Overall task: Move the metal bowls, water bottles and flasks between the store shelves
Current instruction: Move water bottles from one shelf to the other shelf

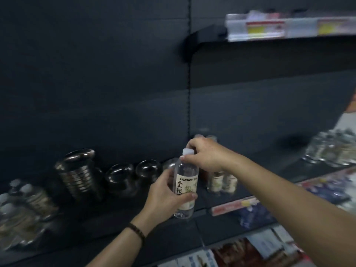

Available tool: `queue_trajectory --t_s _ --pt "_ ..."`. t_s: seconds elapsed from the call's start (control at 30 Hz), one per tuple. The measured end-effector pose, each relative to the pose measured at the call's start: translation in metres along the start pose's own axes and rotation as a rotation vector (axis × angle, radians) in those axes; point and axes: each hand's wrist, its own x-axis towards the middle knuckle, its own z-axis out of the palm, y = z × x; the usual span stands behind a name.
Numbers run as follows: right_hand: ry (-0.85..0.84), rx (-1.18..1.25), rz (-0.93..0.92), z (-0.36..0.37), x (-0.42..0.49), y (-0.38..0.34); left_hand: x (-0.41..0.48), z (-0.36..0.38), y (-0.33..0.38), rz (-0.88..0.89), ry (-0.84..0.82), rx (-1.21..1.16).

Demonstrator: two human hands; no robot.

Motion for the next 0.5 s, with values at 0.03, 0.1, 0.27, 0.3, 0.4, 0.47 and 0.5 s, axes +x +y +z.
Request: queue_trajectory --t_s 0.03,0.1,0.27,0.3,0.4,0.47,0.5 --pt "0.008 0.014 0.007 -0.012 -0.012 0.021 0.002 0.024 0.011 0.006 -0.017 0.000" --pt "0.039 0.004 0.016 -0.036 -0.035 0.060 0.007 0.071 0.029 0.008 -0.063 -0.005" --pt "0.079 -0.069 0.080 -0.085 -0.083 0.146 0.023 0.166 0.067 0.010 -0.215 -0.040" --pt "0.083 -0.087 0.088 -0.092 -0.089 0.162 0.028 0.182 0.072 0.004 -0.237 -0.052" --pt "0.102 -0.135 0.128 -0.115 -0.101 0.208 0.045 0.227 0.089 -0.007 -0.318 -0.095" --pt "0.117 -0.160 0.159 -0.129 -0.104 0.234 0.058 0.254 0.100 -0.002 -0.376 -0.104" --pt "0.122 -0.166 0.178 -0.135 -0.104 0.246 0.066 0.266 0.103 0.004 -0.403 -0.106"
